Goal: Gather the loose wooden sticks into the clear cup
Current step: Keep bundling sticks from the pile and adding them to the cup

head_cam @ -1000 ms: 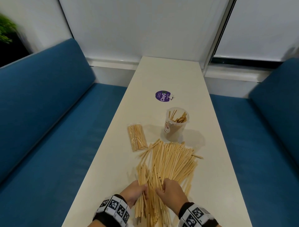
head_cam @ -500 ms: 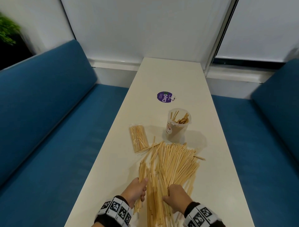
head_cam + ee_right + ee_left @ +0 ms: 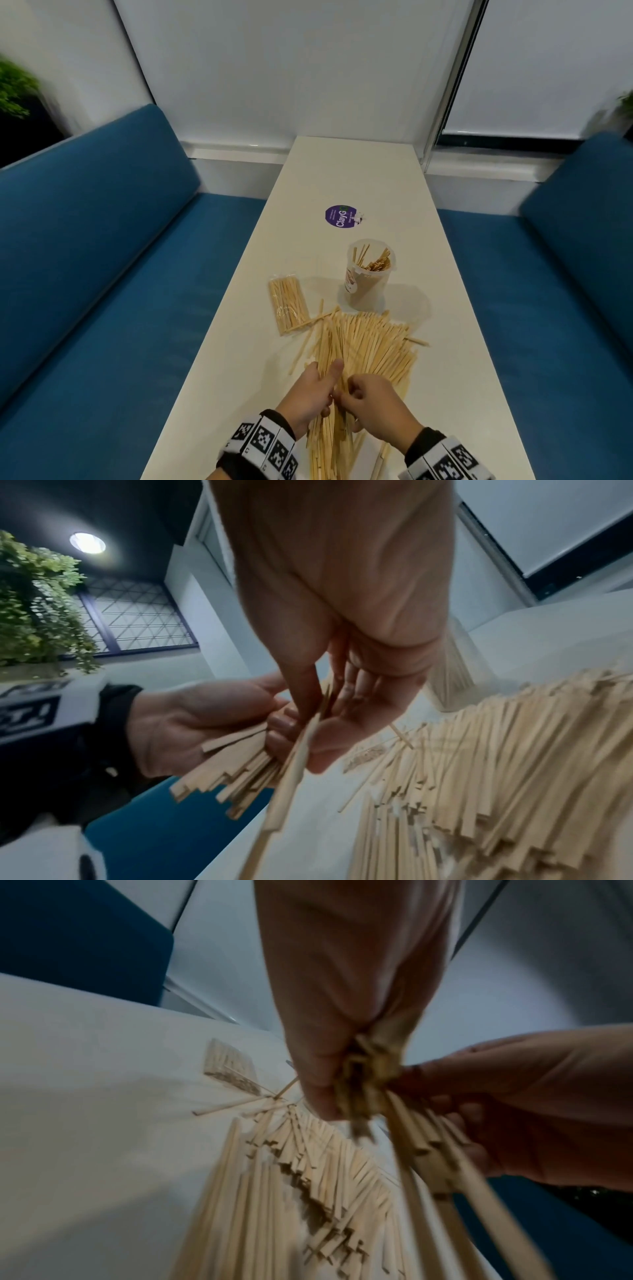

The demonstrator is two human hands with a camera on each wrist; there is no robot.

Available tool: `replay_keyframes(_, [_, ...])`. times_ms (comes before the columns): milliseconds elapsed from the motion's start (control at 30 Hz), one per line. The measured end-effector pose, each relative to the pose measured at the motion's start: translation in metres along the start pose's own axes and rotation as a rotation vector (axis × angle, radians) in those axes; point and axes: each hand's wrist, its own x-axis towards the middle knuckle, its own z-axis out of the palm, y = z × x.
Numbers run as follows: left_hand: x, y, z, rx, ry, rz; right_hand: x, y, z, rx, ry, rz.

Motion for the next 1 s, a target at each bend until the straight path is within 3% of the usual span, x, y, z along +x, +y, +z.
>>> replay_keyframes(133, [0.007,0.003,0.002,0.144,0.058,0.010,0.000,-0.010,0.000,-0.047,0.042,-0.058])
replay_keyframes(267, [0.011,0.006,0.007,-0.011,0.095,0.033,0.000,-0.016,-0.002,-0.100,0.104,-0.144])
replay_keyframes(367, [0.011,0.015,0.011,-0.068,0.138,0.057,-0.001,-0.017,-0.003,-0.015,0.188,-0.190])
replay_keyframes(467, [0.009,0.030,0.011,-0.163,0.172,0.087,-0.001,-0.018,-0.005,0.162,0.215,-0.185])
replay_keyframes(533, [0.006,0.040,0.010,-0.201,0.264,0.164,-0.001,-0.018,-0.005,0.302,0.211,-0.118])
replay_keyframes(600, [0.006,0.048,0.011,-0.179,0.366,0.264,0.002,-0.017,-0.007,0.433,0.178,0.036])
replay_keyframes(667, [0.001,0.060,0.014,-0.153,0.418,0.401,0.007,-0.016,-0.013,0.604,0.048,0.248])
replay_keyframes(767, [-0.005,0.075,0.024,-0.110,0.427,0.549,0.011,-0.018,-0.023,1.058,-0.134,0.455])
replay_keyframes(867, [-0.007,0.083,0.033,-0.059,0.444,0.664,0.008,-0.031,-0.031,1.351,-0.170,0.436])
replay_keyframes(1000, [-0.008,0.081,0.037,-0.001,0.434,0.716,0.009,-0.043,-0.035,1.460,-0.130,0.268])
